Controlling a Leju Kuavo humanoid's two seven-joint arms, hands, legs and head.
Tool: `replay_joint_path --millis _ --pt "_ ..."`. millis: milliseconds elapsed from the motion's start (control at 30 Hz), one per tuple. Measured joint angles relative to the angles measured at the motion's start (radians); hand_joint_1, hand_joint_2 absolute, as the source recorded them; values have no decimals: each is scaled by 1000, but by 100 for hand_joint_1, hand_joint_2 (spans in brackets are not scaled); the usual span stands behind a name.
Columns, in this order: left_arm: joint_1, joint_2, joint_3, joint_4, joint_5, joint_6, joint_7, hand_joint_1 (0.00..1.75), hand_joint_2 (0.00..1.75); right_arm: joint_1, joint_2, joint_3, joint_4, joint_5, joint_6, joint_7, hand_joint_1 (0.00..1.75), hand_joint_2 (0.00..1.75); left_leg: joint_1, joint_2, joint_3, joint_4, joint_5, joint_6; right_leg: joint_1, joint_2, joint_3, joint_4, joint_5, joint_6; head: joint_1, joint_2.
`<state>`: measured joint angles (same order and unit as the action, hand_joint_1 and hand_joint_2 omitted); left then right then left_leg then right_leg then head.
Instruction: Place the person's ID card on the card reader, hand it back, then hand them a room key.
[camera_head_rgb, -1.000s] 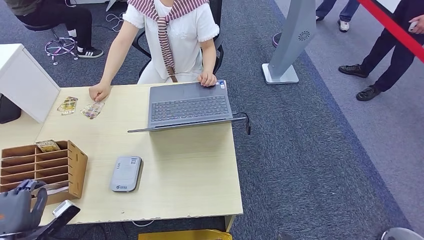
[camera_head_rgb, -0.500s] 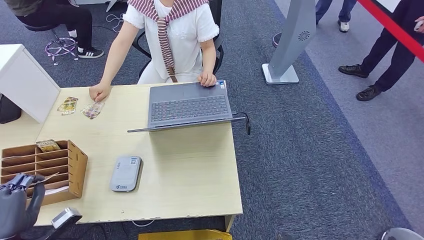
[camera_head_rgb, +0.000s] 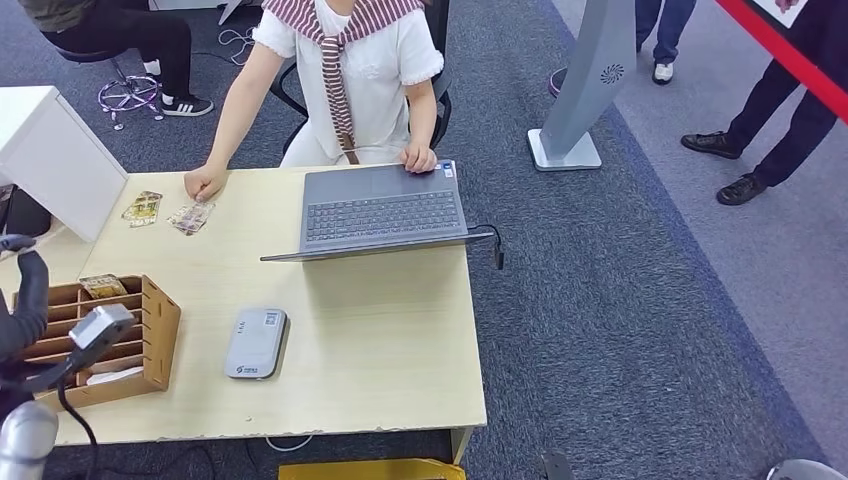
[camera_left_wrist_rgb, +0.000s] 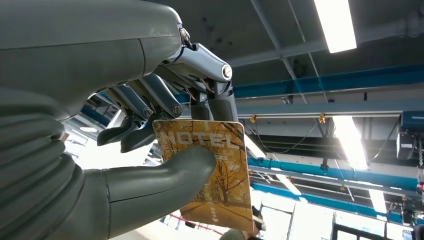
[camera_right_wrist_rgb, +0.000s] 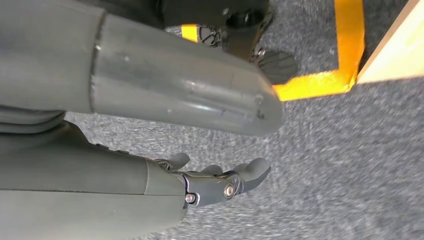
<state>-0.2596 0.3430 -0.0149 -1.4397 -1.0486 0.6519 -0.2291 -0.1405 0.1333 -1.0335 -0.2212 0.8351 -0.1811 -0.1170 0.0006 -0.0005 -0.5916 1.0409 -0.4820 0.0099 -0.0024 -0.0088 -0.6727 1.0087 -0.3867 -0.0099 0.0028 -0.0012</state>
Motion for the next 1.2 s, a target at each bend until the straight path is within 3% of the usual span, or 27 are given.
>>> replay_joint_path --millis 167,500,633,1200 --pt "-255 -31 -60 270 -3 11 -16 175 175 -22 9 37 0 18 -3 18 0 0 0 3 0 0 3 -2 0 1 -1 0 5 -3 0 0" --pt "-563 -125 -152 642 -31 4 23 175 175 -35 14 93 0 51 3 40 0 0 0 4 -1 1 3 -2 0 3 -2 0 6 -2 -1 0" --pt "-621 -153 -172 719 -37 4 28 175 175 -38 17 107 0 51 3 41 0 0 0 5 -1 1 3 -2 0 4 -3 0 6 -2 -1 0" --pt "-720 -196 -205 859 -60 -19 55 175 175 -40 24 121 1 64 0 44 0 0 0 5 -2 1 3 -3 0 5 -4 0 7 -2 -1 0"
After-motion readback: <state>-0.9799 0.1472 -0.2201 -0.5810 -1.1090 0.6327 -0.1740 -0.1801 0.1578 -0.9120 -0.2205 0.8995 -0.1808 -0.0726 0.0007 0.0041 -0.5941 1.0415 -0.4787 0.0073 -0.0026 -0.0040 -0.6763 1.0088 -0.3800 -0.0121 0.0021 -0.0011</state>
